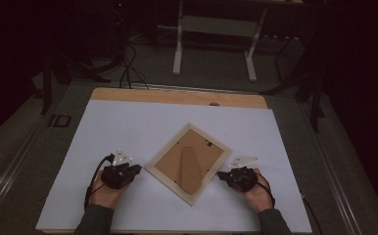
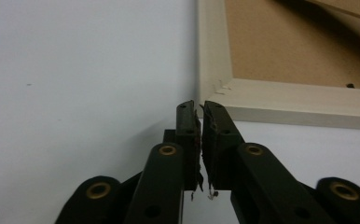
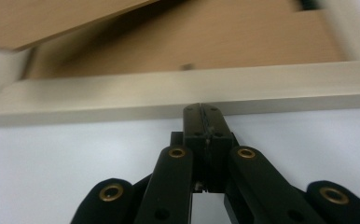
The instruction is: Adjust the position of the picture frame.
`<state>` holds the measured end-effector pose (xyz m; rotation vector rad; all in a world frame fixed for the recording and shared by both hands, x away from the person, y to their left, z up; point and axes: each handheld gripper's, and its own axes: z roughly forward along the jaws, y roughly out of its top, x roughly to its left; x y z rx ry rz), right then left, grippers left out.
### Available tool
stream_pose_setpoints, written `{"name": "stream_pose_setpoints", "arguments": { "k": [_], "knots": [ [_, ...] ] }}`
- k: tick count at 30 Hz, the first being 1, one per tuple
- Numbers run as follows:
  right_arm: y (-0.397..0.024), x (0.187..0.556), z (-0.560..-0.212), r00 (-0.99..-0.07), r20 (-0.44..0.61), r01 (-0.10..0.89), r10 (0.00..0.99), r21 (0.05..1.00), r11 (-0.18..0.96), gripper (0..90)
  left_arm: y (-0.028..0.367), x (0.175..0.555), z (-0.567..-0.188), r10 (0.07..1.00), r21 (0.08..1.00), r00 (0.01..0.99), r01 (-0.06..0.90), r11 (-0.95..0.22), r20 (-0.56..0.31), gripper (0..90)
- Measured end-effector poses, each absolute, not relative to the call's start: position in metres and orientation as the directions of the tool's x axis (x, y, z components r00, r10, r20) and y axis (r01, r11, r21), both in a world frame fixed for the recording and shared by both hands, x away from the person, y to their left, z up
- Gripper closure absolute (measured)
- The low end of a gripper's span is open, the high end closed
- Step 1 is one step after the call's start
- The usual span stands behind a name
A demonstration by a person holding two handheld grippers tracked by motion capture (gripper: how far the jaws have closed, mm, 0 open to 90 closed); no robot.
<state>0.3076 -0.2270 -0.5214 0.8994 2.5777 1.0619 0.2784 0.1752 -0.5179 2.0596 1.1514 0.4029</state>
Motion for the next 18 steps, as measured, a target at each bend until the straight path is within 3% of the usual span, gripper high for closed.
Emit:
{"name": "stream_pose_setpoints", "arguments": {
  "k": [9,18],
  "knots": [
    [-0.245,0.342,-0.513,-0.658,-0.02,0.507,0.753,0.727,0.463,89.9,0.165,0.274,-0.524,0.814,0.703,0.574,0.615,-0.357,-0.088,90.0],
    [-0.251,0.374,-0.507,-0.519,-0.006,0.554,0.855,0.759,0.342,89.9,0.158,0.273,-0.529,0.809,0.687,0.582,0.62,-0.379,-0.08,90.0]
  ]
}}
